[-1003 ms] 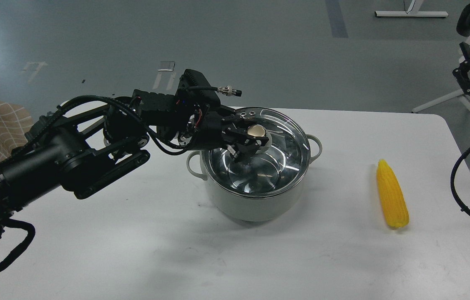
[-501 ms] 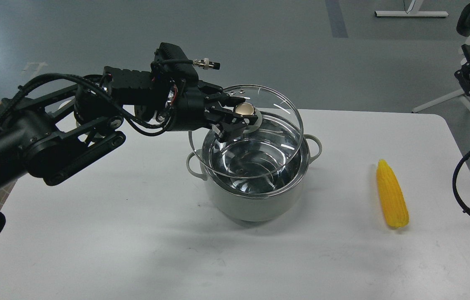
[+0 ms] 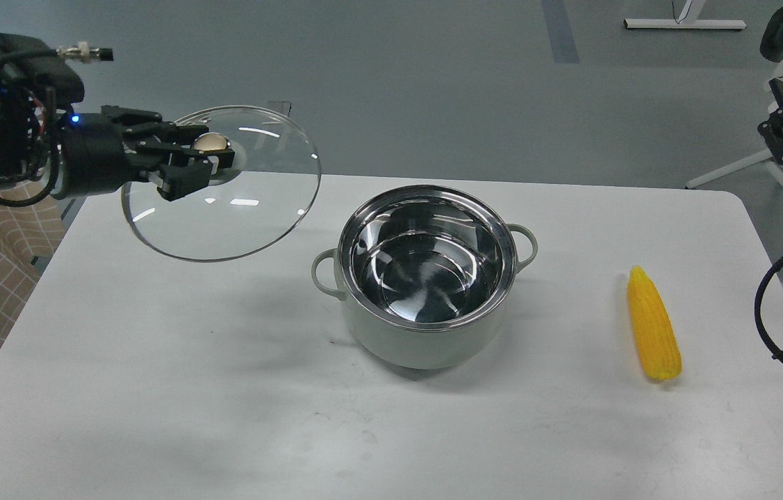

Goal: Open pot and put corn in
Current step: 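Lift the glass lid off the pot with the left gripper, then lower the lid onto the table beside the pot and release it, then move the right gripper toward the yellow corn cob, then close the right gripper around the yellow corn cob, then lift the corn cob and carry it over the pot with the right gripper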

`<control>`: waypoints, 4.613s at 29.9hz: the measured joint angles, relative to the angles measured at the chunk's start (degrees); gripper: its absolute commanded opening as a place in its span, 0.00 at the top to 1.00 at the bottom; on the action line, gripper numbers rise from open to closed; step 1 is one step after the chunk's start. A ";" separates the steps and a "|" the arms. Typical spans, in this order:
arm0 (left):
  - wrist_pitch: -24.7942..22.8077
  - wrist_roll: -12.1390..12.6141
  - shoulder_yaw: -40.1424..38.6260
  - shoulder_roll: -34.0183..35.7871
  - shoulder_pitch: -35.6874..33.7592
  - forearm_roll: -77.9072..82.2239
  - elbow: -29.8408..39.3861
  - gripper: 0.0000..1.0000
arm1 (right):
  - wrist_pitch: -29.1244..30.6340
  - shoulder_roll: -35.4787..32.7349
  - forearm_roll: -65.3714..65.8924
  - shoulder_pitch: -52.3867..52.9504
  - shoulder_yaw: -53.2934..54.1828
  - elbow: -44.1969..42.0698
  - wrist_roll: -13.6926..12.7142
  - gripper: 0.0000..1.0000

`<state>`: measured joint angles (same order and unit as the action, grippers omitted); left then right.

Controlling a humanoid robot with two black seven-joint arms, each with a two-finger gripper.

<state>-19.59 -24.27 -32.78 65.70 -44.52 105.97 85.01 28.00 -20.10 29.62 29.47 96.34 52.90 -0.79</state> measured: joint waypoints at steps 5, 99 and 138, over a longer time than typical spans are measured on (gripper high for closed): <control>3.20 -0.58 0.11 2.04 5.70 -2.82 -1.94 0.55 | 0.00 0.37 0.00 -0.03 0.00 -0.02 -0.05 0.00; -6.62 0.26 -22.57 -34.68 -4.75 -94.56 -40.20 0.03 | 0.02 -14.22 81.07 -10.77 -28.31 27.04 -3.79 0.00; -5.11 2.65 -22.76 -34.05 -4.00 -94.56 -40.01 0.03 | 0.00 -10.83 91.62 -16.45 -36.06 23.06 -6.59 0.99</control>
<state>-24.70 -21.63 -55.54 31.65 -48.52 11.41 45.00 27.99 -30.93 121.24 13.02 60.29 75.96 -7.39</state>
